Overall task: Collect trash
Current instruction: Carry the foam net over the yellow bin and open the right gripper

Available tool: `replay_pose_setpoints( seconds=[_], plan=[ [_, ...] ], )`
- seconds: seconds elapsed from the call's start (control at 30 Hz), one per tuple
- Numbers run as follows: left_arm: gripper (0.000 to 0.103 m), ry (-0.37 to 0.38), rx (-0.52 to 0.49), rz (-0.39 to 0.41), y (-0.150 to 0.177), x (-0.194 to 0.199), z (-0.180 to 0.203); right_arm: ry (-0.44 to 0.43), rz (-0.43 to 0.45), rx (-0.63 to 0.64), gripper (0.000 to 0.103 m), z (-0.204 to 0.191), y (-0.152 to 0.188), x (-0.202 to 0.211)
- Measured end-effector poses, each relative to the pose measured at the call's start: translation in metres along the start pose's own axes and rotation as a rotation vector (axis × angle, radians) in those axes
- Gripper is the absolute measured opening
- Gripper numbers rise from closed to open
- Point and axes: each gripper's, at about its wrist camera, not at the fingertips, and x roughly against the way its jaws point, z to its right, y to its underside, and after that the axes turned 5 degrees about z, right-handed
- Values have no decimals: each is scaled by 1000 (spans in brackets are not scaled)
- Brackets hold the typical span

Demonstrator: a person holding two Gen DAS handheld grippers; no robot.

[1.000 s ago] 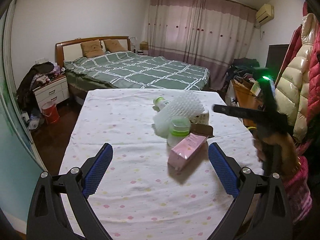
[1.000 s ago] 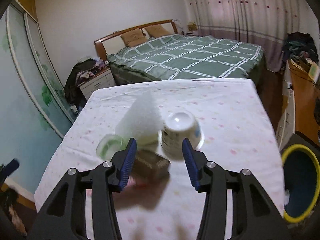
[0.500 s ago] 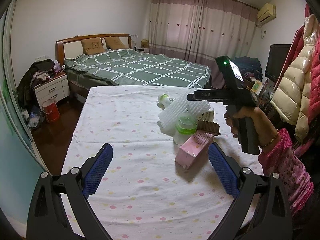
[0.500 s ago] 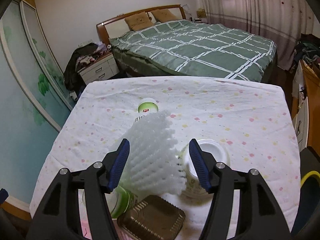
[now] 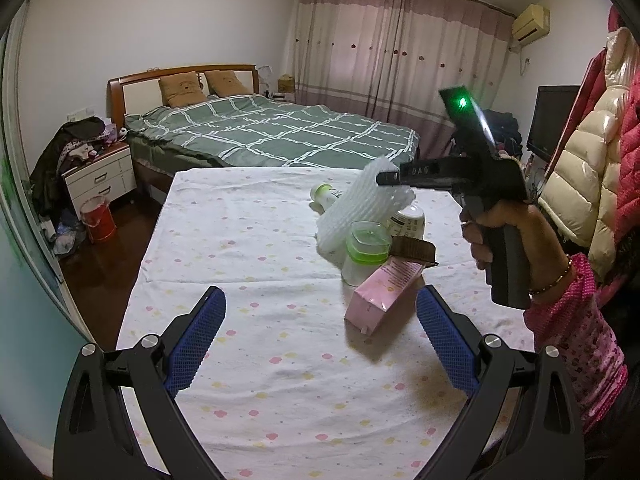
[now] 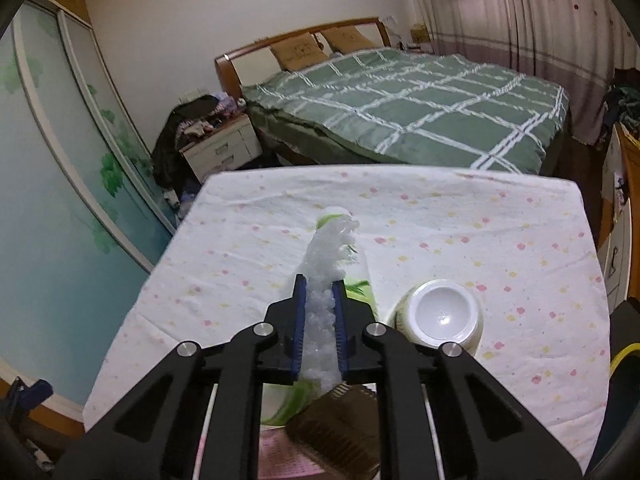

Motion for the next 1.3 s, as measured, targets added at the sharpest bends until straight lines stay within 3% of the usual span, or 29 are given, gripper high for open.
replay_pose_setpoints(
  seconds=[0.4,0.57,0.8,1.0,1.3],
  plan=[
    [95,14,-6,-4,0,0,7,12,202,16,12,-11,-21,77],
    [95,32,-15,-10,1,-4,14,105,288,8,12,12,-8,125],
    [95,64,-32,-21,2,-12,31,304,359,-81,13,76,35,187],
    [95,90,-62,-43,3,-21,50,495,349,-182,13,145,77,216],
    [95,113,-105,-78,4,-38,77,657,243,-324,13,235,133,215]
  ],
)
